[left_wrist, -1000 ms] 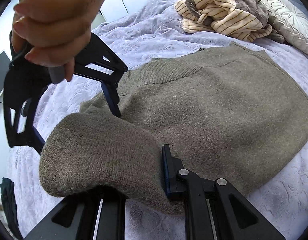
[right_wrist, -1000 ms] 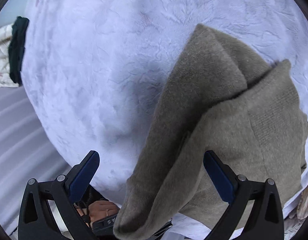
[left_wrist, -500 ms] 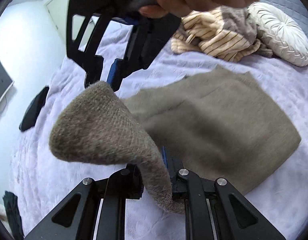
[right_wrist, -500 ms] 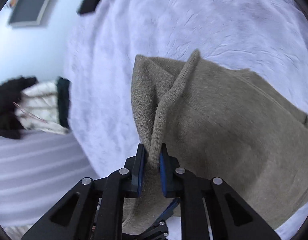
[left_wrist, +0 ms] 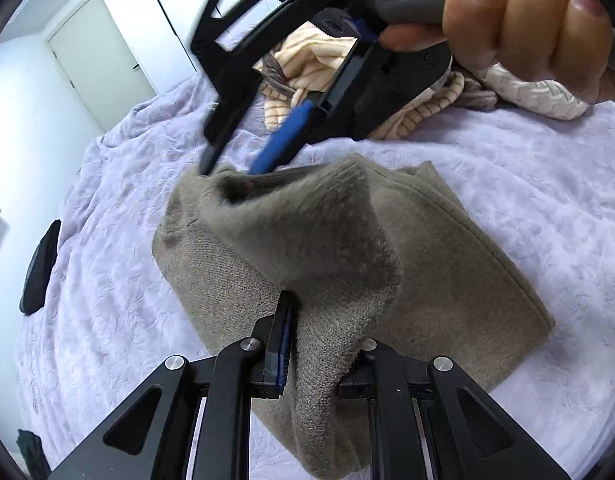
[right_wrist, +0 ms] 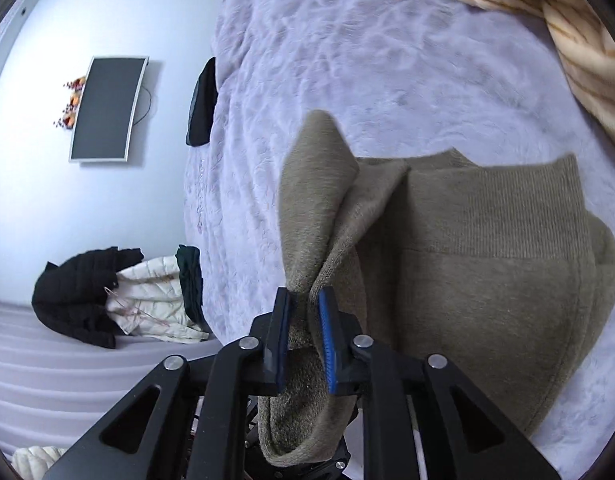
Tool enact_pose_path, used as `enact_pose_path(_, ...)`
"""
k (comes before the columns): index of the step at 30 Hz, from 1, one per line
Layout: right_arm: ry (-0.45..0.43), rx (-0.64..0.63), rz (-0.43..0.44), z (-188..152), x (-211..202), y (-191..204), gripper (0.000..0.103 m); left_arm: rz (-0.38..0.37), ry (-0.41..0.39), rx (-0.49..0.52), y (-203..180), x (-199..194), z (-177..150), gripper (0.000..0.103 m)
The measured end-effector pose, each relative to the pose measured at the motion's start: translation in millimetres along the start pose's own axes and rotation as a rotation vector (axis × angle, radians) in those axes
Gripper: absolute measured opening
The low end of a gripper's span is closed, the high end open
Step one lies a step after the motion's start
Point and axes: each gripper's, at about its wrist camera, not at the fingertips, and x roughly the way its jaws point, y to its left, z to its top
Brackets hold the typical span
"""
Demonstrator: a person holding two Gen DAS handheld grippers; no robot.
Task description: Fold small clothes
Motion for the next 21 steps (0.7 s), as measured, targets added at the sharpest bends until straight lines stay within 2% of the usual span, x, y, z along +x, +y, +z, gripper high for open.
enact_pose_path(2, 0.011, 0.016, 0.010, 1.4, 13.8, -10.3, 0.076, -0.004, 0.004, 0.002, -1.7, -0.1, -4.4, 0.016)
enact_pose_path(3, 0.020, 0.012, 0.019, 2.3, 19.7, -11.3, 0.082, -0.006, 0.004, -0.001, -2.4, -0.6, -4.8, 0.016)
enact_pose_path(10, 0.079, 0.006, 0.069, 19.7, 59.0, -26.7, 0.084, -0.019, 0.029, -0.051, 2.5, 5.7, -10.3, 0.016)
enact_pose_path(12, 0.097, 0.015, 0.054, 25.8, 70.7, -34.3, 0.084, -0.030, 0.031, -0.061, 3.4, 7.1, -12.1, 0.016)
enact_pose_path(13, 0.103, 0.019, 0.045, 27.3, 75.3, -38.1, 0.083, -0.034, 0.032, -0.061, 3.3, 8.3, -12.8, 0.016)
enact_pose_path(15, 0.117, 0.053, 0.039, 30.9, 87.5, -49.3, 0.070, -0.048, 0.041, -0.069, 3.5, 11.6, -14.6, 0.016)
enact_pose_path(16, 0.124, 0.079, 0.046, 31.0, 93.4, -55.3, 0.037, -0.060, 0.049, -0.079, 5.0, 13.1, -14.6, 0.016)
enact_pose_path(17, 0.124, 0.094, 0.056, 30.6, 96.0, -58.1, 0.021, -0.069, 0.051, -0.091, 7.7, 13.3, -14.0, 0.016)
enact_pose_path(18, 0.108, 0.102, 0.069, 29.7, 96.7, -58.4, 0.021, -0.081, 0.046, -0.103, 9.6, 11.4, -12.7, 0.016)
enact_pose_path(21, 0.025, -0.012, 0.107, 22.3, 80.2, -34.9, 0.021, -0.128, 0.007, -0.117, 17.6, -0.6, -2.2, 0.016)
